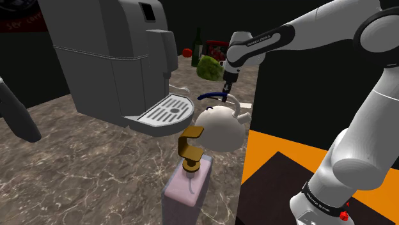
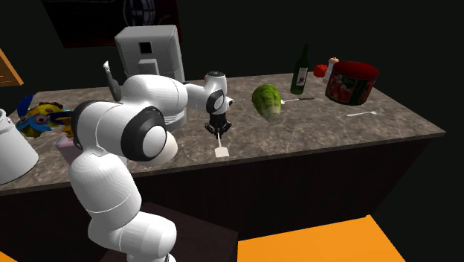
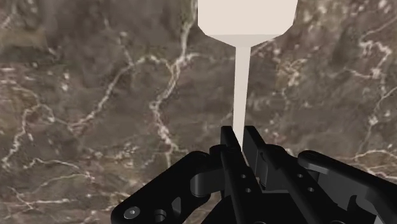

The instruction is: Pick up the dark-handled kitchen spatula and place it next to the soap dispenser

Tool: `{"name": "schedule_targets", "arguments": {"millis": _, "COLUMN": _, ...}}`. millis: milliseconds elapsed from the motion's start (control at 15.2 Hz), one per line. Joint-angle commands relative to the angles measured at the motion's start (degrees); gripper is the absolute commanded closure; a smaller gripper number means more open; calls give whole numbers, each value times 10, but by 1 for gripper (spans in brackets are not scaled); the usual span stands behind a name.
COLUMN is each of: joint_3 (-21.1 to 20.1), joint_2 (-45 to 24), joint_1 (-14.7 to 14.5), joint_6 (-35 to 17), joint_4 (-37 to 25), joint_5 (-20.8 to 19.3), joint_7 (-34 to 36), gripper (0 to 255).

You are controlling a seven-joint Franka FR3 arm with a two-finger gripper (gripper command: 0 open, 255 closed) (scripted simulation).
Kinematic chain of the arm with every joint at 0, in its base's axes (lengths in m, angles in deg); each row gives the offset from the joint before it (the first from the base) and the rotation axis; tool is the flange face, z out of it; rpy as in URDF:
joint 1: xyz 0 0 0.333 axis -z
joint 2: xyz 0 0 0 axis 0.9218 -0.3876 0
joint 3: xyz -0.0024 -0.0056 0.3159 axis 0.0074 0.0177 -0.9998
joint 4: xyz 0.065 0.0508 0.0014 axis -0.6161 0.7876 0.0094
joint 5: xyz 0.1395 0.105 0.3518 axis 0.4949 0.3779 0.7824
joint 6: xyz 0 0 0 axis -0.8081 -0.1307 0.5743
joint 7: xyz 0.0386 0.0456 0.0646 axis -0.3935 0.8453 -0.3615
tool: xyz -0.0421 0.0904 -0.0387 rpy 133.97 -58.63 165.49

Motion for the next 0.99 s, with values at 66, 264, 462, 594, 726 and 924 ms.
{"name": "schedule_targets", "arguments": {"millis": 66, "joint_3": 0, "joint_2": 6, "joint_1": 0, "joint_6": 15, "joint_4": -9, "joint_5": -2, "joint_7": 2, "gripper": 255}}
{"name": "schedule_targets", "arguments": {"millis": 264, "joint_3": 0, "joint_2": 13, "joint_1": 0, "joint_6": 37, "joint_4": -25, "joint_5": -4, "joint_7": 4, "gripper": 255}}
{"name": "schedule_targets", "arguments": {"millis": 462, "joint_3": 0, "joint_2": 19, "joint_1": 0, "joint_6": 60, "joint_4": -41, "joint_5": -6, "joint_7": 6, "gripper": 255}}
{"name": "schedule_targets", "arguments": {"millis": 594, "joint_3": -1, "joint_2": 22, "joint_1": 0, "joint_6": 75, "joint_4": -53, "joint_5": -7, "joint_7": 7, "gripper": 255}}
{"name": "schedule_targets", "arguments": {"millis": 726, "joint_3": -1, "joint_2": 25, "joint_1": 0, "joint_6": 90, "joint_4": -65, "joint_5": -8, "joint_7": 8, "gripper": 255}}
{"name": "schedule_targets", "arguments": {"millis": 924, "joint_3": -1, "joint_2": 29, "joint_1": -1, "joint_6": 112, "joint_4": -84, "joint_5": -9, "joint_7": 9, "gripper": 255}}
